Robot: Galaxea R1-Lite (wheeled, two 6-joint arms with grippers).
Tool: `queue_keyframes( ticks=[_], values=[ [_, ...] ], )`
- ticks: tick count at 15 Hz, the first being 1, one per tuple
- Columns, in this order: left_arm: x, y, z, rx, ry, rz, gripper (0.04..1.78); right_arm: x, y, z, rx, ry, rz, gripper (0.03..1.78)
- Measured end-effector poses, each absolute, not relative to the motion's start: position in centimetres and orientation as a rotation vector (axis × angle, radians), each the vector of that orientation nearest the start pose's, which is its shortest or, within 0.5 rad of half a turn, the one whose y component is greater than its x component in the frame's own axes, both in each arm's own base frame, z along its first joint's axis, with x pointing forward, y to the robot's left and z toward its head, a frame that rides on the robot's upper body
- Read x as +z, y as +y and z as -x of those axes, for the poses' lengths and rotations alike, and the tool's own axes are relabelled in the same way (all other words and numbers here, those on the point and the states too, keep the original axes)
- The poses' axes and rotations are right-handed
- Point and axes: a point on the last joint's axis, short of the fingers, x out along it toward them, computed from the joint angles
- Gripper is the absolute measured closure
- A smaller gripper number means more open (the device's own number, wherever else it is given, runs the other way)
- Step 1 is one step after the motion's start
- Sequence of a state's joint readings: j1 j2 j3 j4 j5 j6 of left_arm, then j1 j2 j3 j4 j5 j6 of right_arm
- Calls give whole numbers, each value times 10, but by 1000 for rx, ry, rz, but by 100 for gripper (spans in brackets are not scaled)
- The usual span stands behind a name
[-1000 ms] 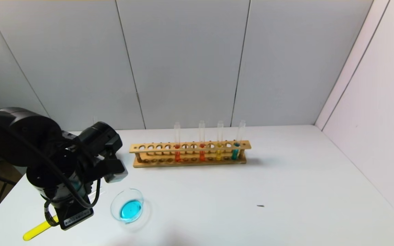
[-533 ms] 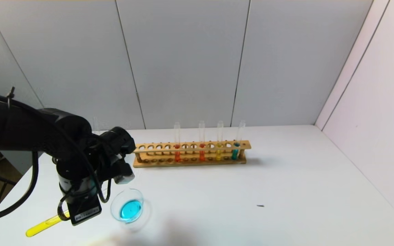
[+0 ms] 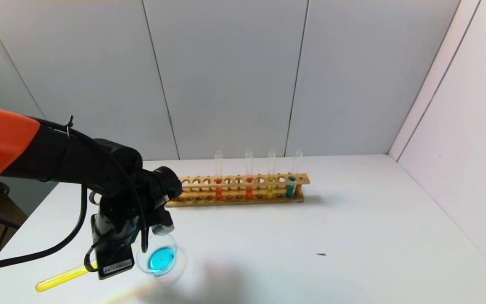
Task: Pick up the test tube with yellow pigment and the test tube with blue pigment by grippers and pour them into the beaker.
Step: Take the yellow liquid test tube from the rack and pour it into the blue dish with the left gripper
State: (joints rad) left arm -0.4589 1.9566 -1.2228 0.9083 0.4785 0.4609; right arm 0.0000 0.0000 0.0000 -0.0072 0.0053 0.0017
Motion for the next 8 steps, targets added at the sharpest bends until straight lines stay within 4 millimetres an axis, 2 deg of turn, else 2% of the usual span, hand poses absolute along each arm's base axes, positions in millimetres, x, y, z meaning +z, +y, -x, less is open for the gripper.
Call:
queue_keyframes(
  ticks=[8],
  values=[
    [115, -127, -264, -373, 1554, -1172, 153, 76, 0, 23, 5, -7, -2, 7]
  ],
)
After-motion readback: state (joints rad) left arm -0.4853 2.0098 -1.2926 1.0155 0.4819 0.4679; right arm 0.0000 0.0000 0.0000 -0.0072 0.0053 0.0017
